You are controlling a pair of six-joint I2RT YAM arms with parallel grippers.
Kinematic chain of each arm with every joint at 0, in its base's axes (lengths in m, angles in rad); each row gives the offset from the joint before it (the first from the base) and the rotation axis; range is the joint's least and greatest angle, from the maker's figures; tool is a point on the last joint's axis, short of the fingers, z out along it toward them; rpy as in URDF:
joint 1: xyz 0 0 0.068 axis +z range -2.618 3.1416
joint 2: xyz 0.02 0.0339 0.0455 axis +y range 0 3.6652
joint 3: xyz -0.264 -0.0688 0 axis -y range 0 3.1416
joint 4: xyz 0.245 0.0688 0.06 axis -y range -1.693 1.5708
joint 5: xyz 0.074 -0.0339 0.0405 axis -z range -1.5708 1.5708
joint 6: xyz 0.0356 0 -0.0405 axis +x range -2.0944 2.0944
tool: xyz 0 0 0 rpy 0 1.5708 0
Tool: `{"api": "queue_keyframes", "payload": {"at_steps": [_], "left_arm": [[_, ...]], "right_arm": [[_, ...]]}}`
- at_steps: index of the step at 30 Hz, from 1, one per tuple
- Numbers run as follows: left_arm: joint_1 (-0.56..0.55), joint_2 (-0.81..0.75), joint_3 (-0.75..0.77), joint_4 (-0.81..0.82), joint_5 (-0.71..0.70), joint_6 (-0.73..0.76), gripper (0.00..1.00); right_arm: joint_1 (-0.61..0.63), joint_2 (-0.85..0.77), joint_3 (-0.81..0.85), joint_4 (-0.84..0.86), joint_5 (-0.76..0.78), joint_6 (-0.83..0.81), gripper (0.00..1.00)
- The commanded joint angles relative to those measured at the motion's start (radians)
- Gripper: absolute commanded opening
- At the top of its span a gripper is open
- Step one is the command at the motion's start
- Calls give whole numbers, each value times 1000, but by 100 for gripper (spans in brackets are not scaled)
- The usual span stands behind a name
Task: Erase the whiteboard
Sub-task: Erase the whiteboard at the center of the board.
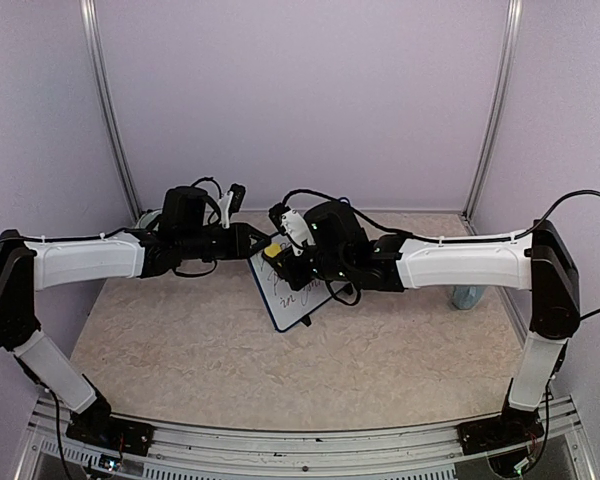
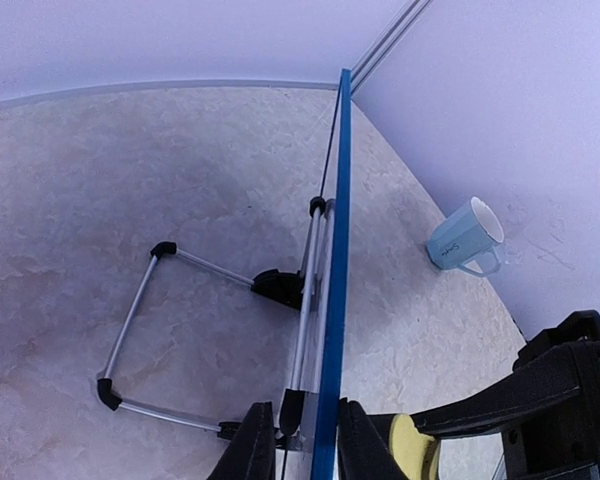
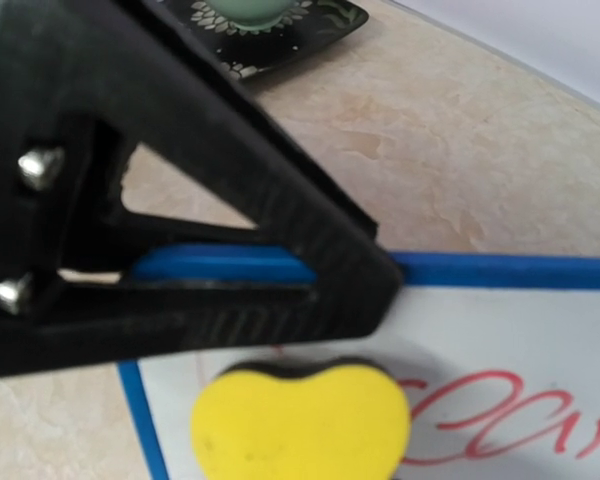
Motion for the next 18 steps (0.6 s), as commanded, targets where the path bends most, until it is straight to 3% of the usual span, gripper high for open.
{"api": "queue_keyframes", "payload": {"at_steps": [1,10,18], "left_arm": [[-10,16,32,5,-2,12,20],[-22,20,24,25,10,-8,7],[-23,25,-3,50,29,-32,4]], "right_arm": [[7,4,14,9,4,1,19],[17,24,-20,136,11,-8,19],[19,69,-106,300,34,7,19]]}}
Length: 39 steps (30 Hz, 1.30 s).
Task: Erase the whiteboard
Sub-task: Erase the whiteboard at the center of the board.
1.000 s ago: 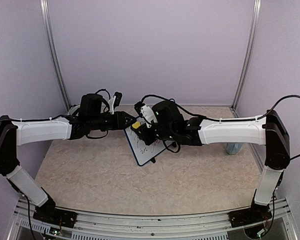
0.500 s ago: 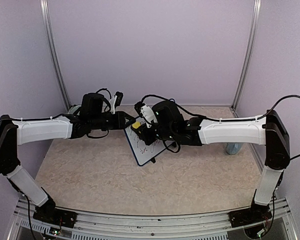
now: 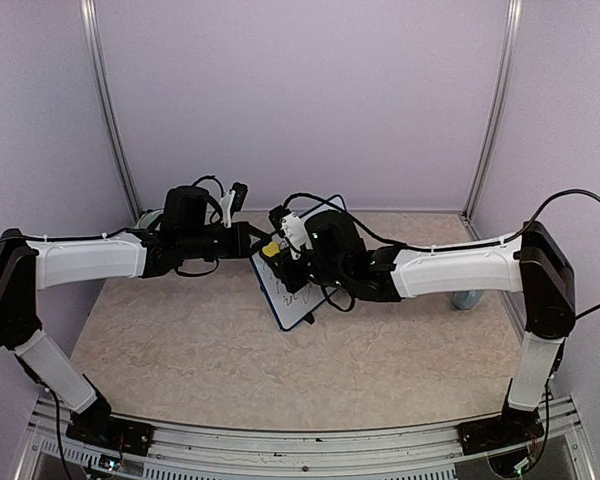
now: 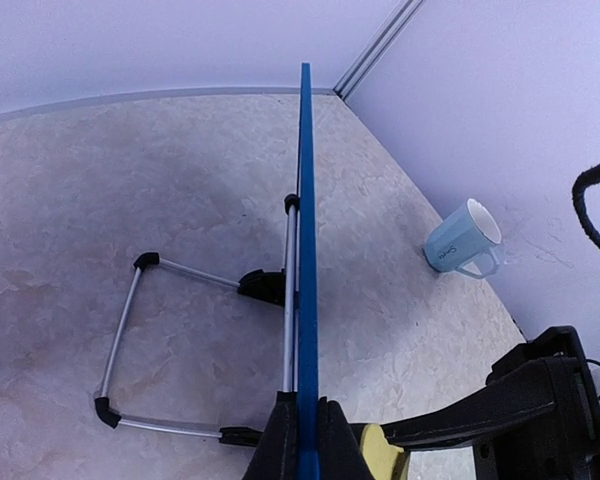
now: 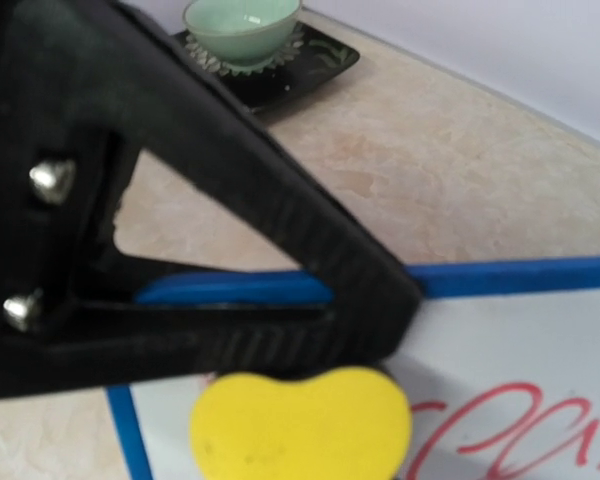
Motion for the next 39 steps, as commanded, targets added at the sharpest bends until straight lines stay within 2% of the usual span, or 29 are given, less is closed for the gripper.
{"api": "queue_keyframes", "payload": {"at_steps": [1,8,17,23,39], "left_arm": [[-14,17,-12,33,27,-36,4],[-16,28,-26,56,34,-53,0],[-16,19,-34,54,37,-45,0],[-18,15,-41,61,45,-42,0],[-14,-1,-34,55,46,-32,0]], "right_arm": [[14,47,-63,167,-4,17,19],[60,78,-112,312,-38,-24,19],[54,92,-103,301,22,13,19],[9,104,-119,306,-34,77,18],[2,89,-299,286,-71,93,17]]}}
